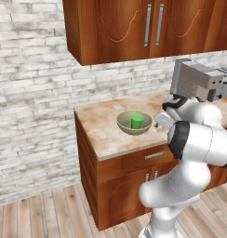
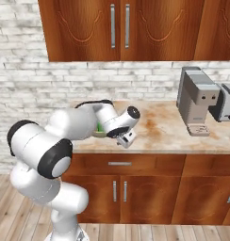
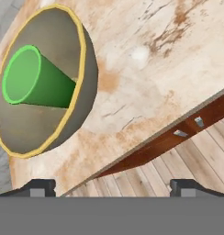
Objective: Place the cup inside the bowl on the dining table and move the bowl to any counter.
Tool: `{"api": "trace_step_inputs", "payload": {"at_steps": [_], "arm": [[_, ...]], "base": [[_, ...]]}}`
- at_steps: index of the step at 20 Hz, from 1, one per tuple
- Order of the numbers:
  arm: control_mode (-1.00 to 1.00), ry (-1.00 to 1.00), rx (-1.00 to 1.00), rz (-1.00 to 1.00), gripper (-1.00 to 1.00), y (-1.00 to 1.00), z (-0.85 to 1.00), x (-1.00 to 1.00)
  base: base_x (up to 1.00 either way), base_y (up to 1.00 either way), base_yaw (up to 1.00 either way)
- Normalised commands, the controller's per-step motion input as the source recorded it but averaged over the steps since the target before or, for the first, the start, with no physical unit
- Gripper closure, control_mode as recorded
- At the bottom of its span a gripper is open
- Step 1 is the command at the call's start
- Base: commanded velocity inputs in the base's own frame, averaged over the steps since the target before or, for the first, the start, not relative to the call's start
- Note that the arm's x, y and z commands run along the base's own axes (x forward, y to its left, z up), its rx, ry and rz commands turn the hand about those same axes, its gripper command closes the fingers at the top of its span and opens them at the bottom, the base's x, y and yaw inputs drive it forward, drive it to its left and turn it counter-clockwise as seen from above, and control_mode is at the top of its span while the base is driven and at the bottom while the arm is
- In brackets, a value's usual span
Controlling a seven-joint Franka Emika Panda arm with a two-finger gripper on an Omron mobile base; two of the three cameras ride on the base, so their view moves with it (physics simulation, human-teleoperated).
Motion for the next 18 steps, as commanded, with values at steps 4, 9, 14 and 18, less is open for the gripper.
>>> {"api": "trace_step_inputs", "payload": {"at_steps": [4,9,14,18], "arm": [[-1.0,0.0,0.0,0.03,-1.0,-0.03,0.08,-0.73],[-1.0,-0.01,0.0,0.03,-1.0,-0.02,0.05,-0.74],[-1.0,-0.01,-0.02,0.01,-1.0,0.0,0.07,-0.68],[-1.0,-0.03,-0.03,0.01,-1.0,0.0,0.12,-0.62]], "base": [[0.0,0.0,0.0],[0.0,0.0,0.0],[0.0,0.0,0.0],[0.0,0.0,0.0]]}}
